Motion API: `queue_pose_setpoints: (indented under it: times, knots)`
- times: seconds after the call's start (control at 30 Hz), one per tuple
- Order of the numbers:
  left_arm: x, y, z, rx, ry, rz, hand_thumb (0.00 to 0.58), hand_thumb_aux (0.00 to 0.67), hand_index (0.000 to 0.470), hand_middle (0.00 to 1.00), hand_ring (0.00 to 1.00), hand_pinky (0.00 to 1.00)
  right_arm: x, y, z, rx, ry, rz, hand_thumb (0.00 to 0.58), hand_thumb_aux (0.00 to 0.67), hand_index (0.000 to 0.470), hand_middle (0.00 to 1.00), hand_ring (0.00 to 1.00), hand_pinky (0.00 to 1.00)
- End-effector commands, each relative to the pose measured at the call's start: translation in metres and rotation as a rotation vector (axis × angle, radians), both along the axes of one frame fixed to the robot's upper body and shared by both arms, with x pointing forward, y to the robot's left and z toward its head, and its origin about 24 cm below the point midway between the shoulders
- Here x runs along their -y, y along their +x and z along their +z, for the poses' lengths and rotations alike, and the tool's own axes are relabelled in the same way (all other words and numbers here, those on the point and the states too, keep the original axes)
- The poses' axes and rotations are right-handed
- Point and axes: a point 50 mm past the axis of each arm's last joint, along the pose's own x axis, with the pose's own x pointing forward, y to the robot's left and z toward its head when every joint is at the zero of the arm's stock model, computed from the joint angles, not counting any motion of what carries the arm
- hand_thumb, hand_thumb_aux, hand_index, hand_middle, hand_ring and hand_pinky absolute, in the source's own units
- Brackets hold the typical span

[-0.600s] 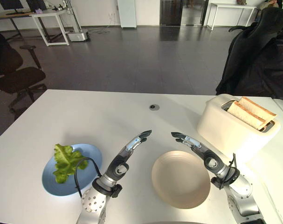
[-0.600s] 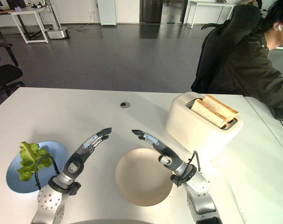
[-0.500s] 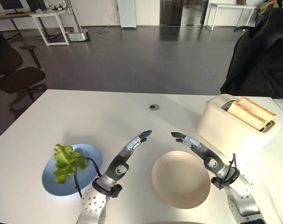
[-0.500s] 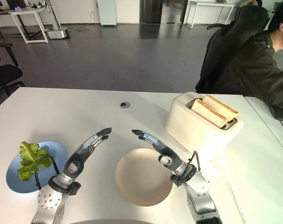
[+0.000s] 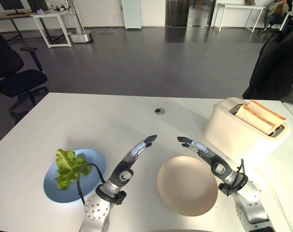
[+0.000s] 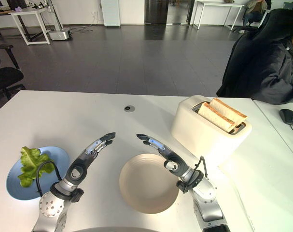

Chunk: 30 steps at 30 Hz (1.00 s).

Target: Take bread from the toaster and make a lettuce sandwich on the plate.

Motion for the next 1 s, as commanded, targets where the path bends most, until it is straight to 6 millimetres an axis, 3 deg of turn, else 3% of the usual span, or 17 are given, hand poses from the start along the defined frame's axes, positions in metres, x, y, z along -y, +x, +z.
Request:
queue_pose_setpoints:
  times: [0.03, 0.1, 0.17, 0.23, 0.27, 0.33, 0.43, 0.57, 0.6, 0.63, 0.67, 0.73, 1.0]
  knots:
    - [0.001, 0.001, -0.002, -0.015, 0.02, 0.002, 0.0, 0.0, 0.0, 0.0, 0.0, 0.0, 0.002, 0.003, 0.004, 0.013, 0.003, -0.006, 0.0, 0.0, 0.0, 0.0, 0.0, 0.0]
    - [0.001, 0.002, -0.002, -0.016, 0.023, 0.002, 0.0, 0.0, 0.0, 0.0, 0.0, 0.0, 0.007, 0.004, 0.017, 0.084, 0.021, -0.029, 0.0, 0.0, 0.0, 0.0, 0.0, 0.0]
    - [0.002, 0.002, -0.003, -0.02, 0.027, 0.002, 0.0, 0.0, 0.0, 0.0, 0.0, 0.0, 0.027, 0.013, 0.051, 0.207, 0.085, -0.113, 0.0, 0.0, 0.0, 0.0, 0.0, 0.0]
    - [0.004, 0.0, -0.004, -0.023, 0.031, 0.005, 0.0, 0.0, 0.0, 0.0, 0.0, 0.0, 0.073, 0.028, 0.1, 0.329, 0.135, -0.281, 0.0, 0.0, 0.0, 0.0, 0.0, 0.0]
    - [0.005, -0.001, -0.004, -0.024, 0.031, 0.005, 0.0, 0.0, 0.0, 0.0, 0.0, 0.0, 0.096, 0.036, 0.117, 0.363, 0.081, -0.377, 0.0, 0.0, 0.0, 0.0, 0.0, 0.0]
    - [0.007, -0.001, -0.004, -0.025, 0.031, 0.002, 0.0, 0.0, 0.0, 0.0, 0.0, 0.0, 0.138, 0.056, 0.13, 0.342, -0.151, -0.605, 0.0, 0.0, 0.0, 0.0, 0.0, 0.0]
    - [0.012, 0.0, -0.004, -0.025, 0.032, -0.008, 0.0, 0.0, 0.0, 0.0, 0.0, 0.0, 0.181, 0.075, 0.121, 0.241, -0.473, -0.816, 0.0, 0.0, 0.0, 0.0, 0.0, 0.0]
    - [0.015, 0.0, -0.003, -0.027, 0.033, -0.022, 0.0, 0.0, 0.0, 0.0, 0.0, 0.0, 0.214, 0.08, 0.106, 0.157, -0.676, -0.939, 0.0, 0.0, 0.0, 0.0, 0.0, 0.0]
    - [0.016, 0.0, -0.003, -0.028, 0.033, -0.023, 0.0, 0.0, 0.0, 0.0, 0.0, 0.0, 0.218, 0.08, 0.104, 0.152, -0.711, -0.944, 0.027, 0.016, 0.011, 0.0, 0.0, 0.0]
    - [0.016, 0.0, -0.003, -0.028, 0.033, -0.024, 0.0, 0.0, 0.0, 0.0, 0.0, 0.0, 0.219, 0.08, 0.101, 0.147, -0.739, -0.94, 0.251, 0.166, 0.116, 0.0, 0.0, 0.0]
    - [0.016, 0.0, -0.003, -0.029, 0.033, -0.024, 0.0, 0.0, 0.0, 0.0, 0.0, 0.0, 0.219, 0.08, 0.096, 0.139, -0.766, -0.92, 0.331, 0.231, 0.162, 0.0, 0.0, 0.0]
    - [0.016, 0.001, -0.003, -0.029, 0.034, -0.027, 0.0, 0.0, 0.0, 0.0, 0.0, 0.0, 0.216, 0.079, 0.086, 0.123, -0.803, -0.887, 0.432, 0.331, 0.232, 0.0, 0.0, 0.0]
    - [0.015, 0.001, -0.004, -0.032, 0.037, -0.031, 0.0, 0.0, 0.0, 0.0, 0.0, 0.0, 0.208, 0.079, 0.076, 0.11, -0.846, -0.816, 0.491, 0.407, 0.286, 0.0, 0.0, 0.0]
